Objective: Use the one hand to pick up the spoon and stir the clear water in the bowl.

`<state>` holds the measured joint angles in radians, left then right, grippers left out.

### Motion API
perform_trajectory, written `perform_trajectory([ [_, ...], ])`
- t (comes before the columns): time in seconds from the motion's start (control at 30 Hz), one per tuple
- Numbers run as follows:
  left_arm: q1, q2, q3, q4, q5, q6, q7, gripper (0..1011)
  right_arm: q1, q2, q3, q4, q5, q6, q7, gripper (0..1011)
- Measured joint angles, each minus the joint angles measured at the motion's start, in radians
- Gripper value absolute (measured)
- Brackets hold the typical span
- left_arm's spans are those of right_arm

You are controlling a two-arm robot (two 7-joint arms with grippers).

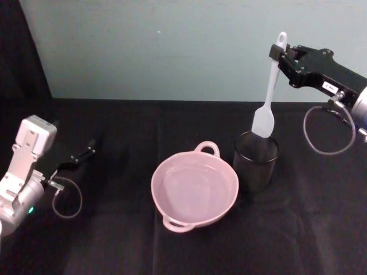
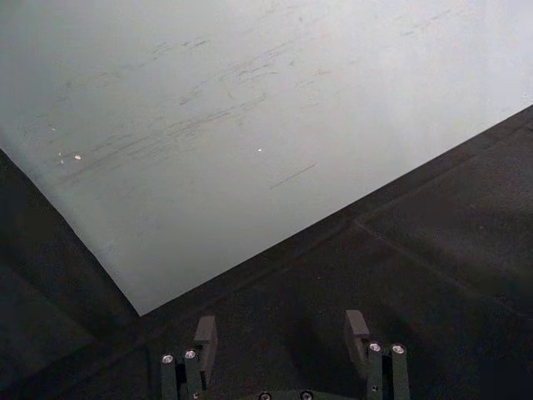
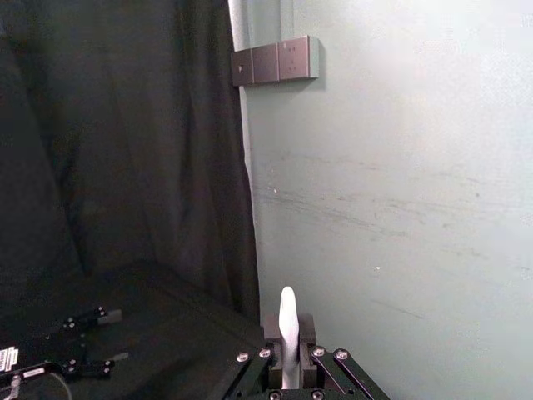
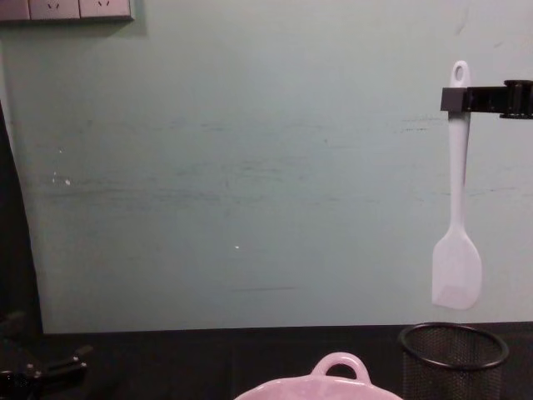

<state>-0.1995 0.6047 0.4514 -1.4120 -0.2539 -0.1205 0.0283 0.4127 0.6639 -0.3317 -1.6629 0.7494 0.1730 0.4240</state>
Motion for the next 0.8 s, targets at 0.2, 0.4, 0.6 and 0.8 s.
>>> perform_trajectory([
  [0.2, 0.000, 0.000, 0.000, 0.000, 0.000, 0.000, 0.000, 1005, 0.000, 0.000, 0.000, 0.002, 0.000, -0.001, 0.000, 114],
  [0.4, 0.000, 0.000, 0.000, 0.000, 0.000, 0.000, 0.000, 1005, -0.001, -0.001, -0.001, 0.004, 0.001, -0.003, 0.001, 113],
  [0.6, 0.000, 0.000, 0.000, 0.000, 0.000, 0.000, 0.000, 1005, -0.001, -0.001, -0.001, 0.004, 0.001, -0.003, 0.001, 114],
  [0.8, 0.000, 0.000, 0.000, 0.000, 0.000, 0.000, 0.000, 1005, -0.002, -0.002, -0.002, 0.005, 0.002, -0.004, 0.001, 113],
])
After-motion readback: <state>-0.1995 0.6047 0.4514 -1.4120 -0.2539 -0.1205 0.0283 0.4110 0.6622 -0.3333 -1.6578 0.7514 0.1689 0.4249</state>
